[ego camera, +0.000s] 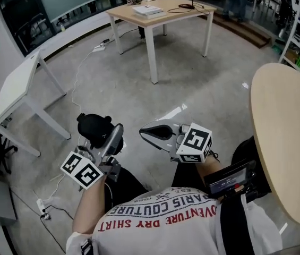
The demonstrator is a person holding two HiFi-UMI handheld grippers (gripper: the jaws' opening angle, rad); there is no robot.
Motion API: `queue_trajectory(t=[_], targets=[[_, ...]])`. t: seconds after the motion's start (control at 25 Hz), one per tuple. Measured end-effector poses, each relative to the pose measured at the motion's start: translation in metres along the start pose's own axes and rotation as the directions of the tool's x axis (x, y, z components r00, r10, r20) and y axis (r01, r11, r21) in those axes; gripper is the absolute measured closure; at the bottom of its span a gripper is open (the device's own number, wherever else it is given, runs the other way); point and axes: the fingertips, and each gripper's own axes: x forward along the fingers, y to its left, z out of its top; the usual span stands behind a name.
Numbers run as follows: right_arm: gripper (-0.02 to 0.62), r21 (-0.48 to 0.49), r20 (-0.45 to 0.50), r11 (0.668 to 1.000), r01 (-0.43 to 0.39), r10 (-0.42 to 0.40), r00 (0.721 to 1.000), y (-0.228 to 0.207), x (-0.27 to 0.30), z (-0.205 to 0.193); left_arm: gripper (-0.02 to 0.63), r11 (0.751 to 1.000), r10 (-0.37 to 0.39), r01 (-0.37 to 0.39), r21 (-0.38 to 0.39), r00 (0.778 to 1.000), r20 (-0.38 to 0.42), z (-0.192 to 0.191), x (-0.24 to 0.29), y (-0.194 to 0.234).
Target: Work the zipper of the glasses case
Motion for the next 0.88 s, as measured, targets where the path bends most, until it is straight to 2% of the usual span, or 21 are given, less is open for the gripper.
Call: queue_trajectory(t=[0.08,0.16,0.44,0.88], targets=[[0.603,0.015,-0.030,0.997,0.070,-0.070,0.997,-0.012,-0.011,-0.004,0.359,0.987,0.060,-0.043,0.158,0.993,-0.102,-0.022,-0.005,-0.002],[0.603,0.043,-0.077,0.991,0.124,-0.120,0.990,-0.020,-0.020,-0.014,0.357,0.976,0.094,-0.059,0.210,0.983,-0.161,-0.042,-0.010,-0.002],[0.601,0.080,-0.172,0.985,0.155,-0.139,0.975,-0.024,-0.028,-0.034,0.357,0.979,0.104,-0.063,0.191,0.972,-0.211,-0.064,-0.003,0.001],[0.600,0.093,-0.186,0.985,0.144,-0.124,0.975,-0.021,-0.024,-0.039,0.357,0.982,0.086,-0.047,0.185,0.974,-0.210,-0.064,0.001,-0.002]])
